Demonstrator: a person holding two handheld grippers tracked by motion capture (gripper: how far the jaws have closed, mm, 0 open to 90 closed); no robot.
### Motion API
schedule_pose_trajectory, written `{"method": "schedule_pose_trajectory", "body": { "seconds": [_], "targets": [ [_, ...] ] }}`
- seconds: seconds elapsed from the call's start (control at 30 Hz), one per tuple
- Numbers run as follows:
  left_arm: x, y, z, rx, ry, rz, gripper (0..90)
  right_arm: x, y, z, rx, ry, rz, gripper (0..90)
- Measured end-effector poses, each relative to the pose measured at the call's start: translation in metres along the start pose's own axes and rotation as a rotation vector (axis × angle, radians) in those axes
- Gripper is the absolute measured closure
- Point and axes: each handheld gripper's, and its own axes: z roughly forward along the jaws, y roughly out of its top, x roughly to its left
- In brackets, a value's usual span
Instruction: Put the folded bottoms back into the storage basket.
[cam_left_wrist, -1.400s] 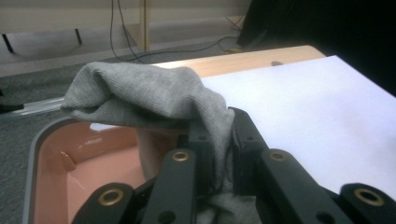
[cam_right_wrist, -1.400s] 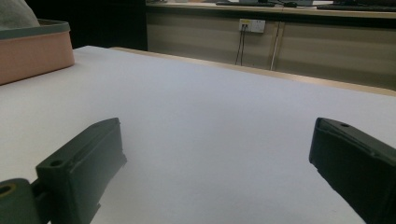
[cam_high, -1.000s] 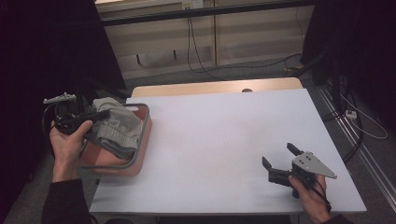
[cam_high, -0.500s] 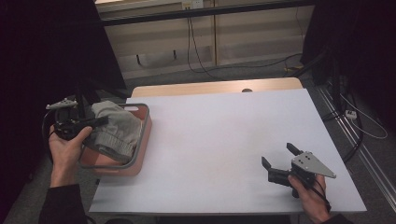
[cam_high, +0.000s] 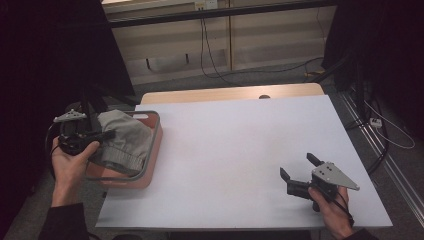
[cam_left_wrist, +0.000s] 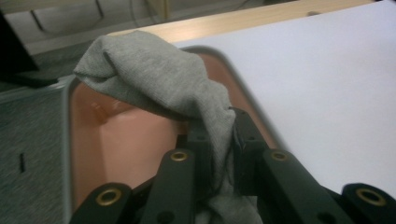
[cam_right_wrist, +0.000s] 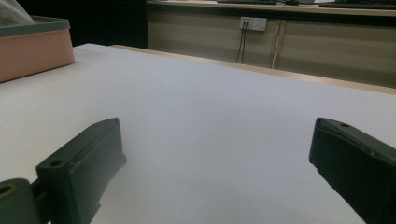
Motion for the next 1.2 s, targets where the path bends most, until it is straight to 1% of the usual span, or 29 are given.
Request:
{"method": "schedule_pose_trajectory", "body": {
  "seconds": [0.07, 0.1, 0.17, 0.2, 0.3, 0.53, 0.73, 0.83, 0.97, 1.2],
  "targets": [
    [0.006, -0.002, 0.000, 0.018, 0.025, -0.003, 80.5, 0.000, 0.000, 0.000, 0.000, 0.000, 0.001, 2.9],
    [0.008, -0.004, 0.000, 0.014, 0.039, -0.012, 80.4, 0.000, 0.000, 0.000, 0.000, 0.001, 0.000, 2.9],
    [0.013, -0.006, 0.000, 0.022, 0.047, -0.019, 80.3, 0.000, 0.000, 0.000, 0.000, -0.001, 0.000, 2.9],
    [0.014, -0.007, 0.001, 0.021, 0.063, -0.025, 80.2, 0.000, 0.000, 0.000, 0.000, -0.001, 0.000, 2.9],
    [0.020, -0.009, 0.003, 0.042, 0.080, -0.029, 80.2, 0.000, 0.000, 0.001, 0.000, -0.001, 0.002, 2.9],
    [0.028, -0.016, 0.010, 0.072, 0.128, -0.036, 80.0, 0.000, 0.000, 0.001, -0.001, -0.001, 0.002, 2.9],
    [0.032, -0.019, 0.020, 0.099, 0.132, -0.036, 80.1, 0.000, 0.000, 0.001, 0.001, -0.002, 0.001, 2.9],
    [0.032, -0.019, 0.025, 0.096, 0.126, -0.041, 80.1, 0.000, 0.000, 0.001, 0.001, 0.000, -0.002, 2.9],
    [0.031, -0.018, 0.032, 0.100, 0.121, -0.034, 80.1, 0.000, 0.000, 0.001, 0.000, -0.001, 0.001, 2.9],
    [0.028, -0.013, 0.041, 0.092, 0.103, -0.037, 80.1, 0.000, 0.000, 0.001, -0.002, 0.001, 0.000, 2.9]
  ]
}}
